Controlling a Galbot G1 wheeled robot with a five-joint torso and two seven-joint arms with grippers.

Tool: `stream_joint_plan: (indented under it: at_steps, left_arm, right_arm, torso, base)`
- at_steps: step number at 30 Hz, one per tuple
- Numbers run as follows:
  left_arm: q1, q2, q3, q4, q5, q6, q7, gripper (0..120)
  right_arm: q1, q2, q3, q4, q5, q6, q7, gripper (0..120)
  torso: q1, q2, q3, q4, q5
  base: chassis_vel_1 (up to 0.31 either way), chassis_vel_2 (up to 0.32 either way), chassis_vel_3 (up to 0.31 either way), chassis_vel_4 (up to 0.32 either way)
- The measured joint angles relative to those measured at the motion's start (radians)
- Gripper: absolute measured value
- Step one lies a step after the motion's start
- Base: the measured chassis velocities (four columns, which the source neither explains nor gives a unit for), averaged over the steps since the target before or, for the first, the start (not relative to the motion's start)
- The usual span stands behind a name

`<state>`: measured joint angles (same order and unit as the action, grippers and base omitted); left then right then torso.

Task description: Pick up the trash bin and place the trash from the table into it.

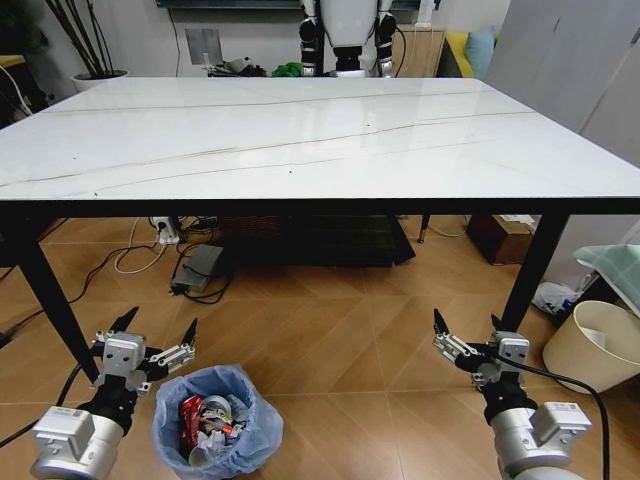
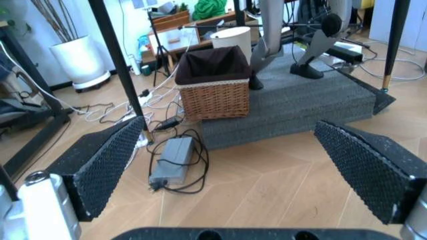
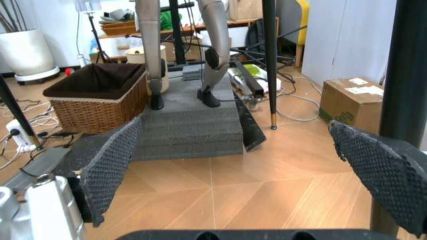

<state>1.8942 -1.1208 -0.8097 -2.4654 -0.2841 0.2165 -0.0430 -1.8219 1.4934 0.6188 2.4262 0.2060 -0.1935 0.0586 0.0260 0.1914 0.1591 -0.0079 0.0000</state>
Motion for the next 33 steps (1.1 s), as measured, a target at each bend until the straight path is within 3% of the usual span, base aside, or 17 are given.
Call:
stream_joint_plan:
  at_steps: [33]
  left_arm:
    - [0.002,-0.006,0.019,-0.005,0.019,-0.002,-0.008,100]
  right_arm:
    - [0.001,-0.005,-0.005,0.003,-0.029,-0.001,0.017,100]
  torso:
    - [0.000,0.000,0.000,0.0000,0.0001]
  base:
    - [0.000,0.000,0.000,0.000]
